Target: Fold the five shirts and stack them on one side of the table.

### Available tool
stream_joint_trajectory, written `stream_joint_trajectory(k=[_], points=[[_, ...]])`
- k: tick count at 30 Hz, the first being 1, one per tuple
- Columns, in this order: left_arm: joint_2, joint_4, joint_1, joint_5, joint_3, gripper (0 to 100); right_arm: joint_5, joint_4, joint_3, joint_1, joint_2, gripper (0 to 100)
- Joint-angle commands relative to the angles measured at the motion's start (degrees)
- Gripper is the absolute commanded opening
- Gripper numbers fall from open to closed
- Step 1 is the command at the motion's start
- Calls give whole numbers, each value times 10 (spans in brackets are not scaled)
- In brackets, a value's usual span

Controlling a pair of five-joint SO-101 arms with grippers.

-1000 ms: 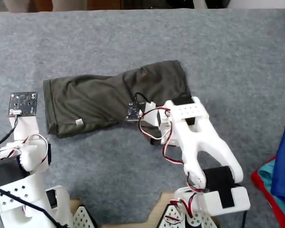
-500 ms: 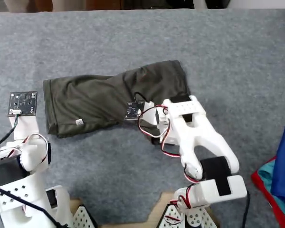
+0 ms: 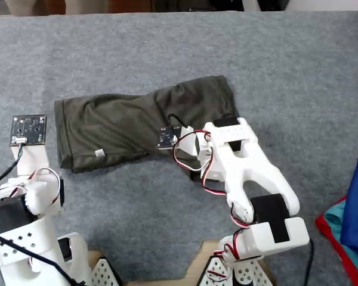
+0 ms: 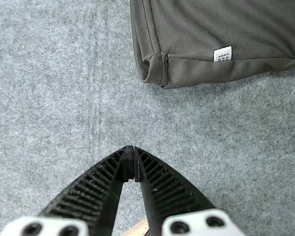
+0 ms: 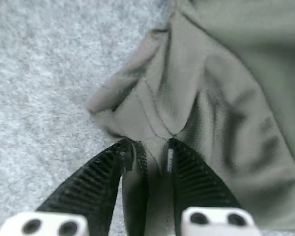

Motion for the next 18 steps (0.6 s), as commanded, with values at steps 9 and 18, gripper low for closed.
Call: stream_joint_trajectory(k=[9, 18], points=[[-4, -9, -3, -4, -2, 24, -4, 4, -4, 5, 18, 9], [-4, -6, -4, -4, -2, 24, -28, 28, -150, 57, 18, 5]])
